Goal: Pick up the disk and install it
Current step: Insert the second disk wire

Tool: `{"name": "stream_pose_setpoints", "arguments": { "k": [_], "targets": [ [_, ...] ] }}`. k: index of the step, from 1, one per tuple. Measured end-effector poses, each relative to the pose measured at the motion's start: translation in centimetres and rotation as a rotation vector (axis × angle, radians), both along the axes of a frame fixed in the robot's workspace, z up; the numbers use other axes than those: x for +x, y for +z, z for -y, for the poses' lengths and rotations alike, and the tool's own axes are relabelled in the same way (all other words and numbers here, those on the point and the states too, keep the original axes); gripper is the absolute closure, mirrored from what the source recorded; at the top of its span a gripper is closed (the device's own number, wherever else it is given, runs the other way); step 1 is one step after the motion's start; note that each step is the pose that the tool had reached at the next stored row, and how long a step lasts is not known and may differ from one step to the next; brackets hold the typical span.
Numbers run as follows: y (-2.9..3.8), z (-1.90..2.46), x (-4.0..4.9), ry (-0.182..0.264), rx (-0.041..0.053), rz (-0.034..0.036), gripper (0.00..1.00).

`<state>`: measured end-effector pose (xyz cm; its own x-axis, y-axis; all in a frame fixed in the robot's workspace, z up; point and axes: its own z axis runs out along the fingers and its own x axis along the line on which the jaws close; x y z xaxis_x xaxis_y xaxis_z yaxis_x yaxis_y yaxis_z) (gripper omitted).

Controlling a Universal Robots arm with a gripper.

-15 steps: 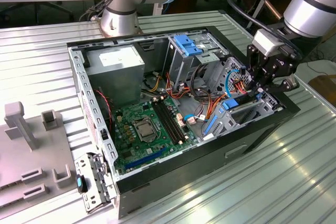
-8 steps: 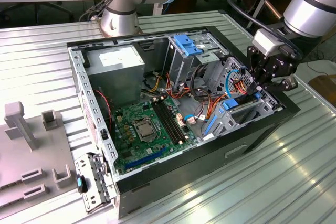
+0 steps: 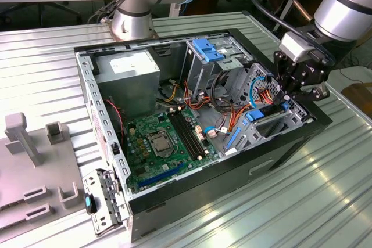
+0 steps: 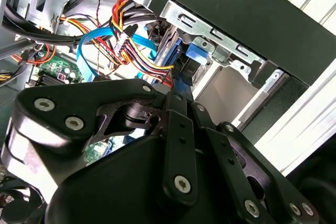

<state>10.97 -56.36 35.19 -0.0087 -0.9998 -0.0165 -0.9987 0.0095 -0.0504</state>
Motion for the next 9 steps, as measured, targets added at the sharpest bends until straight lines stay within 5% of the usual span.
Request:
{"name": "stream_pose_setpoints", "arguments": {
  "k": [6, 9],
  "targets": [
    [1.78, 0.0, 0.0, 0.0, 0.0, 0.0, 0.89],
    [2.04, 0.0, 0.0, 0.001, 0.0003, 0.0, 0.89]
  ]
}}
